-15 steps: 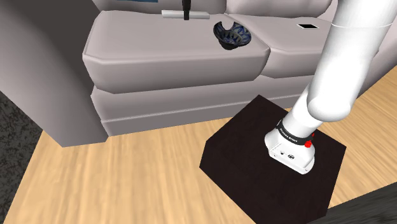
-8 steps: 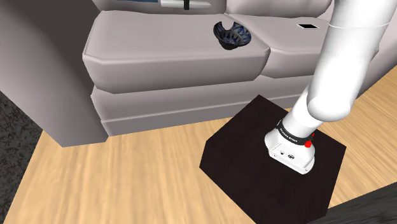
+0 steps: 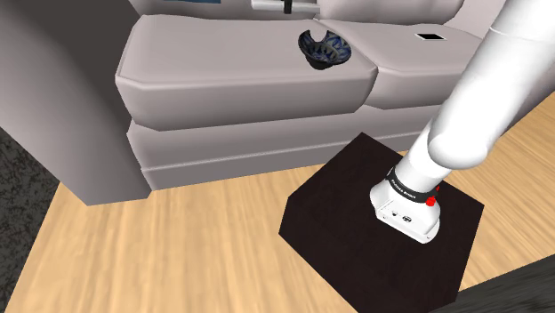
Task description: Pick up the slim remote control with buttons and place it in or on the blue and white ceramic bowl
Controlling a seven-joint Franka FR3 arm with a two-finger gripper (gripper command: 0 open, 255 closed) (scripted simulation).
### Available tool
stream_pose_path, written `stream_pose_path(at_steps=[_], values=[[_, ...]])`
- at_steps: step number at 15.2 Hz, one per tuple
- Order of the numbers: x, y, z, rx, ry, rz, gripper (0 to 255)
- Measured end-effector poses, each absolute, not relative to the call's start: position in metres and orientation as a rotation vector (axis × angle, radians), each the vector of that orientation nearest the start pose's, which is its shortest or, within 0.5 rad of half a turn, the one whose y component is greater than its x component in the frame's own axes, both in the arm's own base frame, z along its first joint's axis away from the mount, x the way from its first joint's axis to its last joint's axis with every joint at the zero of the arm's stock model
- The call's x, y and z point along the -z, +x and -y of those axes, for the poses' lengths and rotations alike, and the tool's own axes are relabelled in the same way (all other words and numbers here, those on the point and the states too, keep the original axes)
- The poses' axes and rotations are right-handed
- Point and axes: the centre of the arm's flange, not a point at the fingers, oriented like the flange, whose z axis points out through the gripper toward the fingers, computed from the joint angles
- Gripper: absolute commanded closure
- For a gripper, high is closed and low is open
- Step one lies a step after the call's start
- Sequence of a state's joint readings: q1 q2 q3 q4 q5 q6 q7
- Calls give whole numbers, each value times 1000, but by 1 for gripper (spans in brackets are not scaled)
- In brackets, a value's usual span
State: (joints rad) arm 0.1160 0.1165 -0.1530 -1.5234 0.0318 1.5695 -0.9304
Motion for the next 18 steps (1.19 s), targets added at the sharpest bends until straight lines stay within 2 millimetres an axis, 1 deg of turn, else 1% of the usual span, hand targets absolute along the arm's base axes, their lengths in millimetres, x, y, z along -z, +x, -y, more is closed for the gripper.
stream_pose_path(at_steps=[2, 4, 6, 8, 9, 10, 12, 18], values=[[-581, 569, 30, -85, -2792, 1337, 255], [-578, 545, 48, -85, -2792, 1337, 255], [-579, 531, 66, -84, -2792, 1337, 255], [-581, 511, 87, -85, -2792, 1336, 255], [-580, 498, 93, -85, -2793, 1336, 255], [-578, 490, 102, -84, -2793, 1336, 255], [-571, 483, 108, -85, -2792, 1336, 255], [-540, 483, 110, -85, -2791, 1337, 255]])
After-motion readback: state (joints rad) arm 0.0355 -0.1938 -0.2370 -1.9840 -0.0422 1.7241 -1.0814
